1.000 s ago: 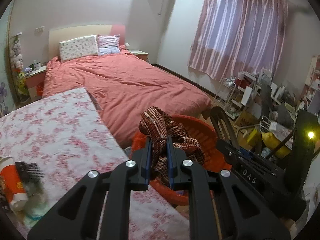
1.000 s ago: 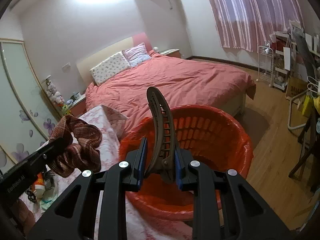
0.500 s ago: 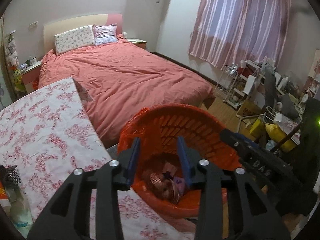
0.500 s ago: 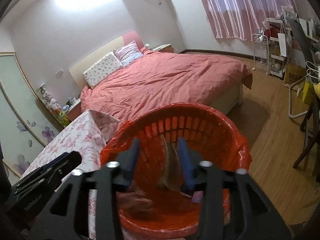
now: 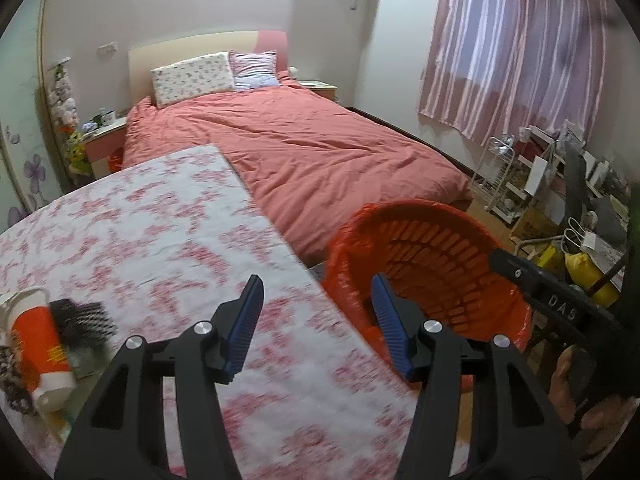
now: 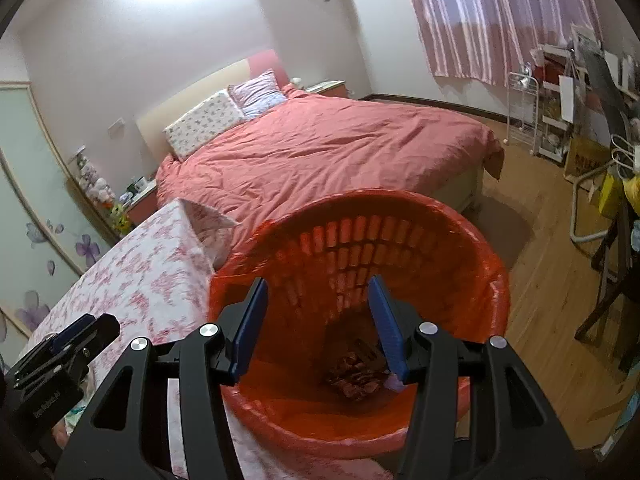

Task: Collect trash
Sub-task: 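Grasp the black floral cloth with the left gripper while the right returns to the bed, then grasp the red paper cup with the right gripper and lift it, then carry the red cup and floral cloth over the orange basket and open both grippers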

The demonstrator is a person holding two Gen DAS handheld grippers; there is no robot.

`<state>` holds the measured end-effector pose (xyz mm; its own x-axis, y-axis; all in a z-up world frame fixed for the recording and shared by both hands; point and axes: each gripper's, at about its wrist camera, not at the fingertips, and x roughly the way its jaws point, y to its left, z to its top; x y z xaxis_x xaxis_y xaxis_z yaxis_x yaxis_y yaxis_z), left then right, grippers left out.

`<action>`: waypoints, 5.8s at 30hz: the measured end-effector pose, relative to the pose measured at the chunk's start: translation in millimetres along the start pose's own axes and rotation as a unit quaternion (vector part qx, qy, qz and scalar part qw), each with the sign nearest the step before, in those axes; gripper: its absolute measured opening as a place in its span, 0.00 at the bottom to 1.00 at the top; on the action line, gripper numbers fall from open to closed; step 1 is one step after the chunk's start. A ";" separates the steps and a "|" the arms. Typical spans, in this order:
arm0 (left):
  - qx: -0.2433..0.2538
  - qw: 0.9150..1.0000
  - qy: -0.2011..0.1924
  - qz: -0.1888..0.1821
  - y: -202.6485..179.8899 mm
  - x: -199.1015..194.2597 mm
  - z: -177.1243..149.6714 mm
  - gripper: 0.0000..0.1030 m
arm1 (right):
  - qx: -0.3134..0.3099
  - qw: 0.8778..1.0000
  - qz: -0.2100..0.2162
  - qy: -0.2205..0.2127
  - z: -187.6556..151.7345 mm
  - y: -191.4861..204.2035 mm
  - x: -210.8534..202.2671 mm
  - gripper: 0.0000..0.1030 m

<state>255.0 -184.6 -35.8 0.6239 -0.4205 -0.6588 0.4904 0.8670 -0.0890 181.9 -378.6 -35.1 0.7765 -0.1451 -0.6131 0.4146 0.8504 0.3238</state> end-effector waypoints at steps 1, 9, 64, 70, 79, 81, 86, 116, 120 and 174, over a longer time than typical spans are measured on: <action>-0.002 1.000 -0.001 0.003 4.4 -3.6 -1.4 0.55 | -0.005 1.000 0.003 0.000 -0.3 5.0 -2.5 0.51; -0.035 0.998 -0.019 0.054 61.9 -46.7 -18.2 0.59 | -0.045 0.999 0.026 0.002 -6.1 48.6 -15.7 0.51; -0.253 0.934 0.023 0.251 358.4 -121.1 -132.4 0.26 | -0.296 0.940 0.154 0.072 -136.8 324.6 -2.2 0.72; -0.274 0.932 0.026 0.234 365.7 -117.8 -136.4 0.29 | -0.326 0.935 0.122 0.074 -146.1 332.7 8.2 0.72; -0.275 0.932 0.027 0.234 366.2 -117.1 -137.2 0.30 | -0.355 0.927 0.100 0.067 -156.6 335.6 11.3 0.69; -0.275 0.932 0.027 0.234 365.9 -116.8 -136.7 0.30 | -0.357 0.926 0.099 0.067 -157.4 335.8 10.7 0.69; -0.275 0.932 0.027 0.234 366.1 -116.7 -136.4 0.30 | -0.339 0.933 0.105 0.061 -151.3 327.0 5.6 0.68; -0.236 0.945 0.011 0.224 341.5 -127.5 -126.2 0.18 | -0.185 0.979 0.077 0.037 -84.0 220.3 1.7 0.68; -0.215 0.954 -0.008 0.211 321.8 -137.0 -113.4 0.18 | -0.178 0.980 0.080 0.032 -79.5 211.8 -2.5 0.68; 0.004 0.995 0.013 -0.101 -58.0 40.1 25.3 0.35 | 0.042 0.999 -0.003 -0.035 15.5 -27.3 4.7 0.69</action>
<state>267.0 -258.5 -38.2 0.4955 -0.5787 -0.6477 0.6094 0.7630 -0.2155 181.6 -410.3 -35.7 0.8040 -0.1864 -0.5646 0.4544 0.8050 0.3813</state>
